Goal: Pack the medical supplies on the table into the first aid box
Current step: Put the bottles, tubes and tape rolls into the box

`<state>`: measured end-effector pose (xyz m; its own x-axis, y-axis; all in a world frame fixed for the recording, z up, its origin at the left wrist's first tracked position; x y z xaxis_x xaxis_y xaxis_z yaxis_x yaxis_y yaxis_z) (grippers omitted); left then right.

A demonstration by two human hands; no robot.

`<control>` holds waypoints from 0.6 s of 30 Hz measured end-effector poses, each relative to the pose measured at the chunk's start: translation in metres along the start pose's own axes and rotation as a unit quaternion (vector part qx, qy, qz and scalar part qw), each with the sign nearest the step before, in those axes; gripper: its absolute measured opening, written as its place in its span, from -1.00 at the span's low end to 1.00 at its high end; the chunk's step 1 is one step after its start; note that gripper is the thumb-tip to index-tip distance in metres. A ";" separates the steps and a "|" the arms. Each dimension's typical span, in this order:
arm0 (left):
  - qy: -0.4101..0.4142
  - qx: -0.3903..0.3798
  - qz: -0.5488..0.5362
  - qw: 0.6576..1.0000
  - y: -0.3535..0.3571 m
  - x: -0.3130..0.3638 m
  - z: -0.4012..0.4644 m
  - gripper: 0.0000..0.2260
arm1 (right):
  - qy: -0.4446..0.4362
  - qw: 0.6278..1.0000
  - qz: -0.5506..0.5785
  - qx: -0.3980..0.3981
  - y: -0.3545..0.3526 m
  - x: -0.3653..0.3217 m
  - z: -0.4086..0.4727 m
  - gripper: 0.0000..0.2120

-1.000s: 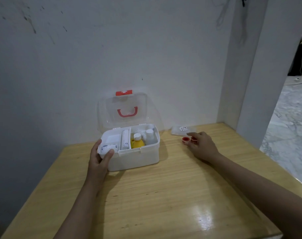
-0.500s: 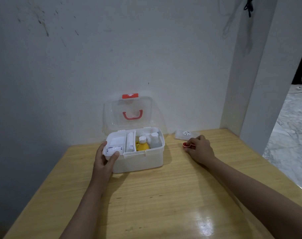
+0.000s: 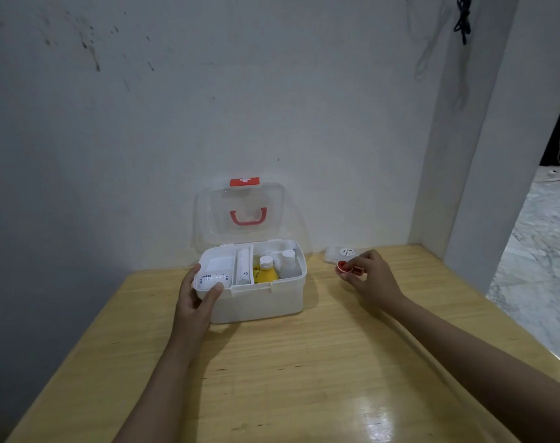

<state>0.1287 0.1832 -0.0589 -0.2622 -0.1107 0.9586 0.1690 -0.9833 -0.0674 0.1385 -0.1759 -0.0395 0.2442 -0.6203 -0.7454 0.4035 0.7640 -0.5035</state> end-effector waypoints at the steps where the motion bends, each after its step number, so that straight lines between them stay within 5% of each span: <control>1: 0.001 0.004 -0.002 1.000 0.000 0.001 0.000 -0.48 | -0.019 1.000 -0.001 -0.002 -0.002 -0.008 0.001 -0.87; 13: -0.023 -0.016 0.024 0.999 0.028 0.001 -0.010 -0.47 | -0.079 0.995 0.023 -0.053 0.008 -0.113 0.022 -0.76; 15: -0.022 0.036 0.005 0.999 -0.035 -0.007 0.004 -0.47 | -0.107 0.987 0.019 -0.122 0.090 -0.180 0.039 -0.75; 18: -0.019 0.020 0.019 0.999 -0.030 -0.006 0.005 -0.49 | -0.124 0.979 0.007 -0.161 0.118 -0.205 0.045 -0.74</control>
<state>0.1299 0.2139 -0.0616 -0.2188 -0.1424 0.9653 0.2166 -0.9717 -0.0942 0.1760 0.0336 0.0732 0.4709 -0.6030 -0.6439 0.1095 0.7642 -0.6356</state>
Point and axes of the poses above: each hand's wrist, its own z-axis towards the middle knuckle, its own y-axis out of the palm, x = y × z, the point moved 4 cm from there along z, towards the middle knuckle, and after that the axes turned 8 degrees about z, right-handed, at the moved point
